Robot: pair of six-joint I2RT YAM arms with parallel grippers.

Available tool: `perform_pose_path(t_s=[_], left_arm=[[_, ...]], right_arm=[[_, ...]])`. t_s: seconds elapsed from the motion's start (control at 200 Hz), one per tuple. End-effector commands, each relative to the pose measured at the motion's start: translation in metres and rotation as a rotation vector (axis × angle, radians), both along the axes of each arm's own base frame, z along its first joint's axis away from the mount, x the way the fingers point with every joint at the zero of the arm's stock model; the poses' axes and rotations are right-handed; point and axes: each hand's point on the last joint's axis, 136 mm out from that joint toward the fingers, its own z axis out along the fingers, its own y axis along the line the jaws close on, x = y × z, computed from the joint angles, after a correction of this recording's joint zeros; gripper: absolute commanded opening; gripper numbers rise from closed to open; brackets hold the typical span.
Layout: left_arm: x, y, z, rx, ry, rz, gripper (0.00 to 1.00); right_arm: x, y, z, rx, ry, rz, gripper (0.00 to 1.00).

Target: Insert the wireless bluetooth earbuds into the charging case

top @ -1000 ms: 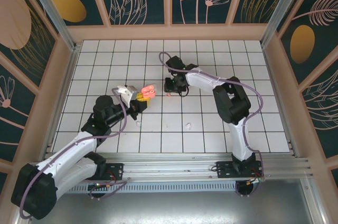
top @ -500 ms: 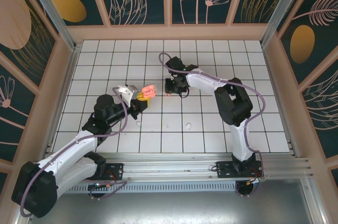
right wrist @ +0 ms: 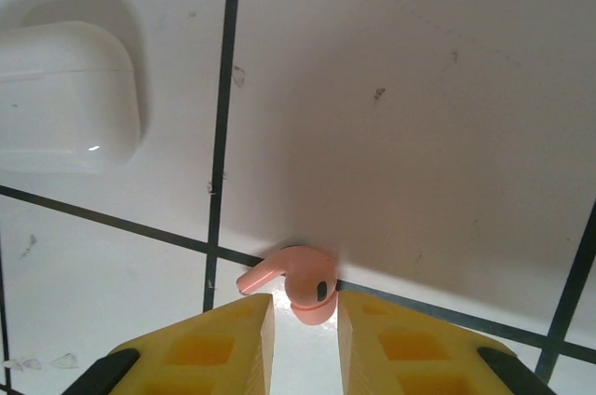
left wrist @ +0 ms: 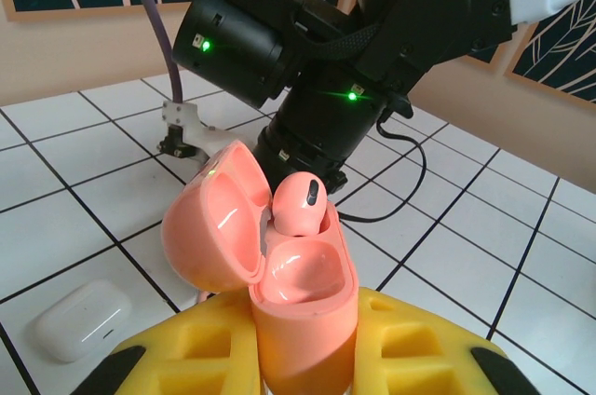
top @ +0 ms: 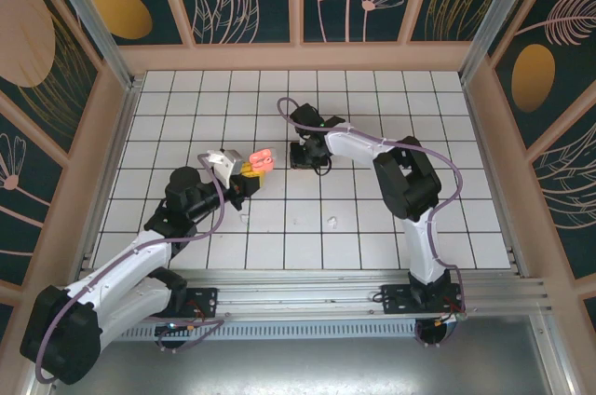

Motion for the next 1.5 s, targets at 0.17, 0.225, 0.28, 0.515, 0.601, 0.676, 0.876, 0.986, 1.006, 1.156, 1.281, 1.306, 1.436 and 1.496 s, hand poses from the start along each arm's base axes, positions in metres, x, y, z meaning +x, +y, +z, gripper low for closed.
perform_pose_path(t_s=[0.17, 0.225, 0.28, 0.515, 0.601, 0.676, 0.876, 0.986, 1.006, 1.156, 1.281, 1.306, 1.436, 1.496], left_arm=[[0.002, -0.002, 0.017, -0.019, -0.039, -0.004, 0.00], [0.002, -0.002, 0.017, -0.018, -0.038, -0.004, 0.00], [0.002, -0.002, 0.016, -0.017, -0.035, -0.002, 0.00], [0.000, 0.000, 0.017, -0.016, -0.037, 0.003, 0.00], [0.000, 0.000, 0.017, -0.015, -0.038, 0.005, 0.00], [0.000, 0.000, 0.018, -0.017, -0.039, 0.004, 0.00], [0.001, 0.000, 0.017, -0.016, -0.035, 0.006, 0.00], [0.001, 0.000, 0.018, -0.016, -0.038, 0.006, 0.00], [0.001, 0.000, 0.017, -0.015, -0.036, 0.006, 0.00], [0.002, 0.000, 0.015, -0.011, -0.035, 0.006, 0.00], [0.002, -0.001, 0.014, -0.010, -0.031, 0.000, 0.00], [0.002, -0.002, 0.014, -0.010, -0.030, -0.001, 0.00], [0.003, -0.004, 0.014, -0.008, -0.023, -0.010, 0.00], [0.004, -0.005, 0.014, -0.008, -0.021, -0.015, 0.00]], right_arm=[[-0.001, 0.003, -0.009, -0.031, 0.004, 0.034, 0.24], [-0.001, 0.002, -0.011, -0.034, 0.006, 0.037, 0.25], [-0.001, 0.002, -0.013, -0.036, 0.007, 0.040, 0.24], [0.000, 0.003, -0.017, -0.041, 0.005, 0.057, 0.24], [0.001, 0.003, -0.016, -0.043, 0.000, 0.061, 0.24], [0.003, 0.003, -0.016, -0.048, -0.005, 0.062, 0.24], [0.007, 0.002, -0.010, -0.068, -0.032, 0.072, 0.20], [0.010, -0.001, -0.007, -0.090, -0.050, 0.085, 0.18], [0.009, -0.001, -0.007, -0.096, -0.052, 0.090, 0.18], [0.012, -0.005, -0.001, -0.128, -0.083, 0.111, 0.16], [0.014, -0.009, 0.010, -0.149, -0.123, 0.120, 0.15], [0.016, -0.011, 0.013, -0.161, -0.137, 0.118, 0.15], [0.020, -0.021, 0.035, -0.202, -0.215, 0.122, 0.14], [0.022, -0.025, 0.046, -0.221, -0.254, 0.128, 0.13]])
